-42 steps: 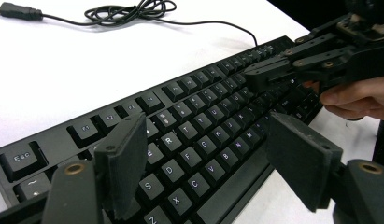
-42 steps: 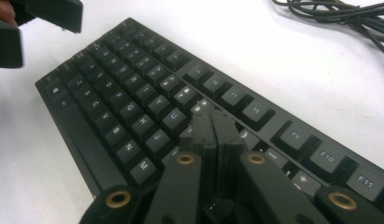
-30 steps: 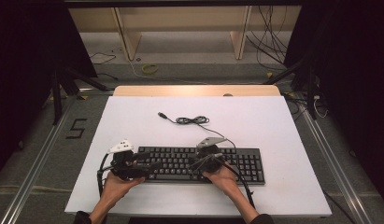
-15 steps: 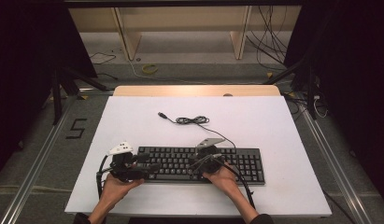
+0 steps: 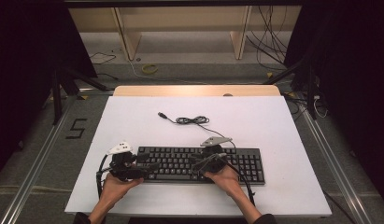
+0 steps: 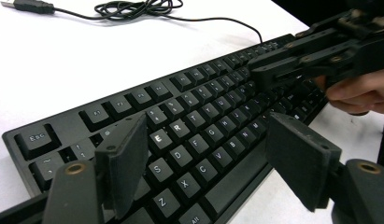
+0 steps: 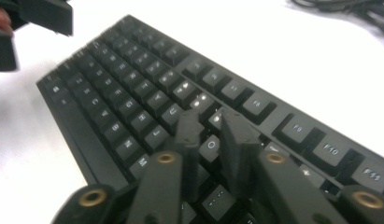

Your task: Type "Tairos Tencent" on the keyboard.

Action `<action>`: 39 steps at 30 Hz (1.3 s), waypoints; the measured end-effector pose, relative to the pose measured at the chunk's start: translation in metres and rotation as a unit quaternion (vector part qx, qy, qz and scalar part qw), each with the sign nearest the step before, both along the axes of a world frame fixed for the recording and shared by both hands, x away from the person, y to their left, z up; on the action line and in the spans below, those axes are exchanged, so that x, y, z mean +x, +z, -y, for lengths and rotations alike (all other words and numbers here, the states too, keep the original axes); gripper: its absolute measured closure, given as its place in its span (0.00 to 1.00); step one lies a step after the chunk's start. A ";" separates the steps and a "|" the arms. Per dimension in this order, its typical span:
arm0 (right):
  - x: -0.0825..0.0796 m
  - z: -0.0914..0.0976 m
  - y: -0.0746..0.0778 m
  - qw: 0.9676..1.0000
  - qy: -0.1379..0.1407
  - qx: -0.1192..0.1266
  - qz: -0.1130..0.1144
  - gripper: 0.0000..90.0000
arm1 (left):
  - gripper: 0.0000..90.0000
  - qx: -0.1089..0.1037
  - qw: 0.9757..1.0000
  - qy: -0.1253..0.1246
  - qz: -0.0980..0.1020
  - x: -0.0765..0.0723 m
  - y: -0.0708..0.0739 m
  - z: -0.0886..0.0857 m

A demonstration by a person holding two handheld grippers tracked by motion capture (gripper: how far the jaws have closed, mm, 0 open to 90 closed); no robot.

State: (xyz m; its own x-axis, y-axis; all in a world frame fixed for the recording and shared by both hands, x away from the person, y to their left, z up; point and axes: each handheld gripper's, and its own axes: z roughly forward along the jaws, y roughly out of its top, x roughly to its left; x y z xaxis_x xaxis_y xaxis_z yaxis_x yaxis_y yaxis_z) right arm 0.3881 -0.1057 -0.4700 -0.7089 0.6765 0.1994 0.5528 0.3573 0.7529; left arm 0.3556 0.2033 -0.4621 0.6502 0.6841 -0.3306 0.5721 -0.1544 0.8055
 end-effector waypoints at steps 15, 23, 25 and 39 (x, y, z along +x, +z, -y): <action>-0.017 0.011 0.016 0.999 0.005 0.032 0.023 0.51 | 0.54 0.026 0.999 0.023 -0.012 0.007 -0.003 -0.003; -0.023 0.014 0.019 0.999 0.008 0.040 0.032 0.45 | 0.73 0.055 0.998 0.022 -0.025 0.014 -0.009 0.000; -0.024 0.015 0.020 0.998 0.007 0.044 0.032 0.44 | 0.77 0.057 0.998 0.020 -0.027 0.015 -0.010 0.000; -0.033 0.017 0.019 0.998 0.014 0.047 0.034 0.39 | 0.97 0.080 0.996 0.007 -0.029 0.016 -0.011 0.006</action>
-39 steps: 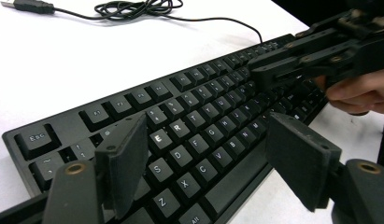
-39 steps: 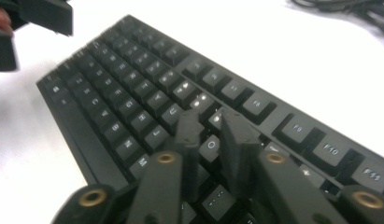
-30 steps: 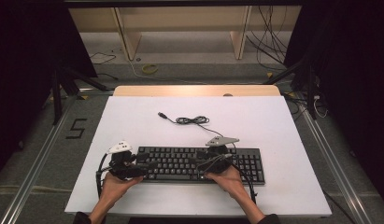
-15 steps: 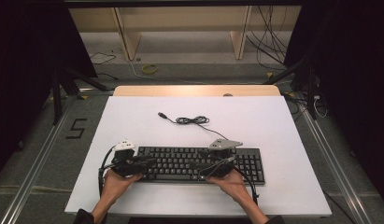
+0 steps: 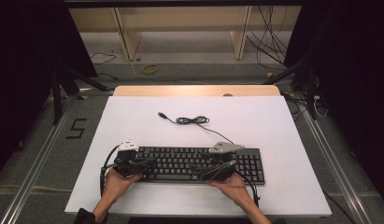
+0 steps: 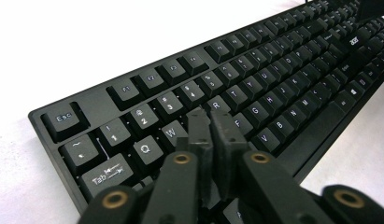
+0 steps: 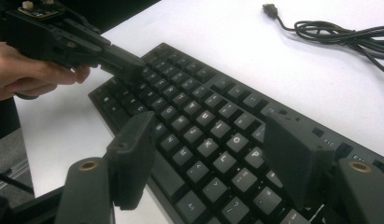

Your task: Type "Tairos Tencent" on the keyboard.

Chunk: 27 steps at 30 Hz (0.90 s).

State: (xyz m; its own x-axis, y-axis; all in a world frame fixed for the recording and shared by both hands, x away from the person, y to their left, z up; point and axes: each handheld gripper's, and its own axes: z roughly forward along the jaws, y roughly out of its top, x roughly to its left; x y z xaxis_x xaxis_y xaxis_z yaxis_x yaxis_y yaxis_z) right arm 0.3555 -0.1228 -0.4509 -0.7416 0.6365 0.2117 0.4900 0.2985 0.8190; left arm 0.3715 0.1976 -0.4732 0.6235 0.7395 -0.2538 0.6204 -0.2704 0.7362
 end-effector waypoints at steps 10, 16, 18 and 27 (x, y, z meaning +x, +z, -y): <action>-0.005 -0.002 0.000 1.000 0.007 0.002 -0.001 0.39 | 0.99 0.011 1.000 -0.004 -0.011 0.002 -0.002 0.004; -0.007 -0.003 0.000 1.000 0.010 0.002 -0.002 0.38 | 0.99 0.019 1.000 -0.007 -0.016 0.003 -0.004 0.005; -0.008 -0.002 0.000 1.000 0.009 0.004 0.000 0.38 | 0.99 0.019 1.000 -0.007 -0.019 0.003 -0.004 0.005; -0.013 -0.003 -0.001 1.000 0.015 0.003 0.000 0.37 | 0.99 0.024 0.999 -0.009 -0.037 0.005 -0.007 0.006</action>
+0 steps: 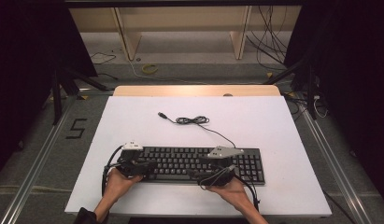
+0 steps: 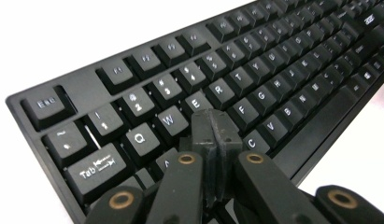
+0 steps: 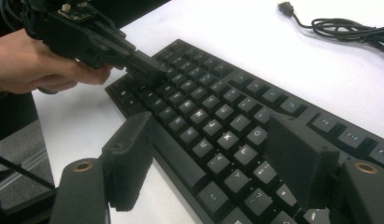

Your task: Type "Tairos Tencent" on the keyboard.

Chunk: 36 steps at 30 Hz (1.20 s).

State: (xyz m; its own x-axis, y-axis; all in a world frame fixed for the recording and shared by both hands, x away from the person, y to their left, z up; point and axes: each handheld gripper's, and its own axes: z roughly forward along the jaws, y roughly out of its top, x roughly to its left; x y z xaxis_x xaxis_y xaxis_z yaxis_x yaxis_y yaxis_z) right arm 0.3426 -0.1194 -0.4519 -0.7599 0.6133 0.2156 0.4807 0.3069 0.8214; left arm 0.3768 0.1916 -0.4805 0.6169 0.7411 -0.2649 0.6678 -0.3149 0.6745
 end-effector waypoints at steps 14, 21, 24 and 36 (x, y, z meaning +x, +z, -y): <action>-0.003 0.003 -0.001 1.000 -0.002 0.001 -0.003 0.36 | 0.94 -0.006 1.000 0.003 0.006 -0.002 0.003 0.000; -0.001 0.007 0.001 1.000 -0.009 0.005 0.002 0.37 | 0.80 -0.026 0.999 0.004 0.019 -0.005 0.007 -0.002; -0.001 0.008 0.002 1.000 -0.011 0.006 0.004 0.37 | 0.71 -0.041 0.999 0.006 0.023 -0.007 0.010 -0.003; 0.001 0.007 0.005 1.000 -0.017 0.008 0.009 0.40 | 0.41 -0.090 0.995 0.000 0.044 -0.013 0.015 -0.004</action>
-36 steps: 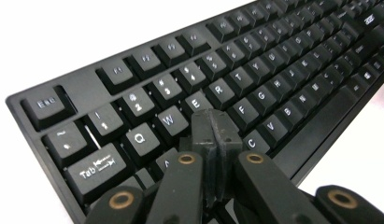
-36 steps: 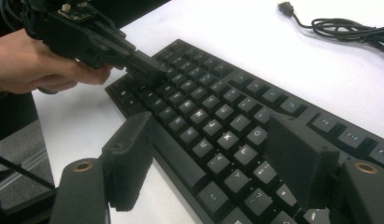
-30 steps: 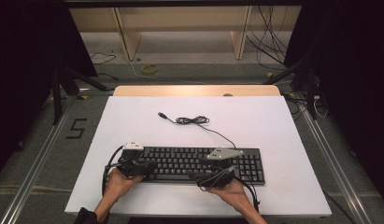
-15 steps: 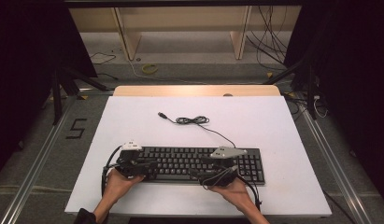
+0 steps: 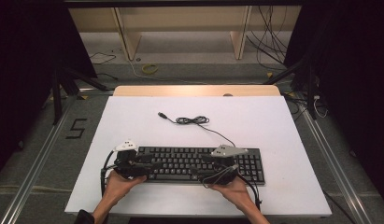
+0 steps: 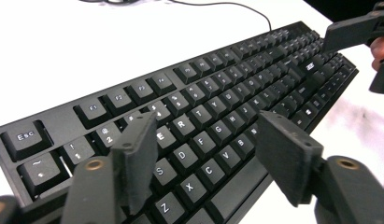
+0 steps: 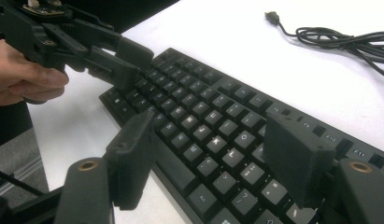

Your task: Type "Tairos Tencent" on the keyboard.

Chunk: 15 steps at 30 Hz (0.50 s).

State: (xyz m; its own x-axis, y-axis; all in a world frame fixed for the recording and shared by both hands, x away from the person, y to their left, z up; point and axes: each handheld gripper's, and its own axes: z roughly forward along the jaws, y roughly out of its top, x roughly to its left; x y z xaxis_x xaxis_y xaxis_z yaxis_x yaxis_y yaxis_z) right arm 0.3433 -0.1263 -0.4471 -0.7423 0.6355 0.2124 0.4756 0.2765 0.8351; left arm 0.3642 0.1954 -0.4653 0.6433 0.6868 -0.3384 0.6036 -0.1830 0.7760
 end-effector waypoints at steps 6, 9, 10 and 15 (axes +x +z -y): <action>0.000 -0.004 0.000 1.000 0.003 0.001 0.000 0.44 | 0.38 -0.010 1.000 0.002 0.007 -0.004 0.003 0.000; 0.000 -0.007 0.000 1.000 0.006 0.001 0.001 0.47 | 0.36 -0.010 1.000 0.002 0.009 -0.005 0.003 0.000; 0.000 -0.008 0.000 1.000 0.007 0.001 0.000 0.48 | 0.35 -0.010 1.000 0.002 0.010 -0.005 0.003 0.000; 0.000 -0.013 -0.002 1.000 0.015 -0.002 -0.001 0.55 | 0.34 -0.008 1.000 0.007 0.013 -0.007 0.003 -0.001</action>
